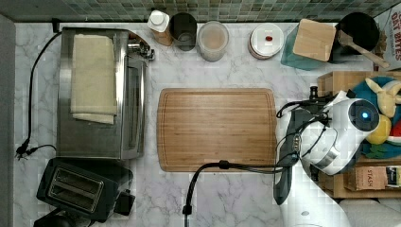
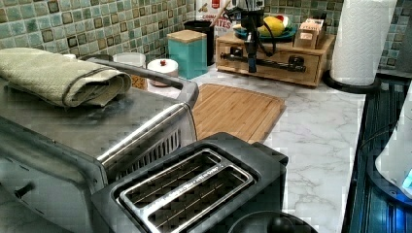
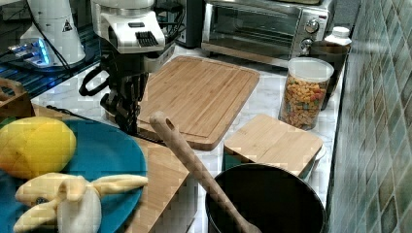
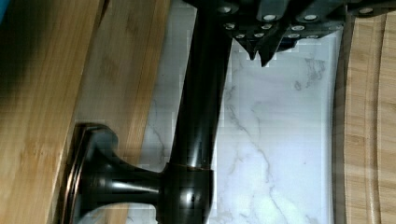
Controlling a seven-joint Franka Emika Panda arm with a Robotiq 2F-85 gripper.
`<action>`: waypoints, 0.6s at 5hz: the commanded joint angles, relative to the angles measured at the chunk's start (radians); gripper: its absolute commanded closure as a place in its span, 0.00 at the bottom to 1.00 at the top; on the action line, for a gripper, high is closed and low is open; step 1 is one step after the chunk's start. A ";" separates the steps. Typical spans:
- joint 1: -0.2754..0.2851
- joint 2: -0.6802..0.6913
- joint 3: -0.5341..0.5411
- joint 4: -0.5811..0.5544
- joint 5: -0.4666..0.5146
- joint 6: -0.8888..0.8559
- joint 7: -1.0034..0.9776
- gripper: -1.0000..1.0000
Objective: Close the drawer.
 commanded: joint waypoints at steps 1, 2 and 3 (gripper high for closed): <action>-0.099 -0.051 -0.168 0.133 -0.041 0.105 -0.053 1.00; -0.103 -0.051 -0.163 0.133 -0.043 0.105 -0.051 1.00; -0.093 -0.050 -0.175 0.133 -0.037 0.105 -0.055 1.00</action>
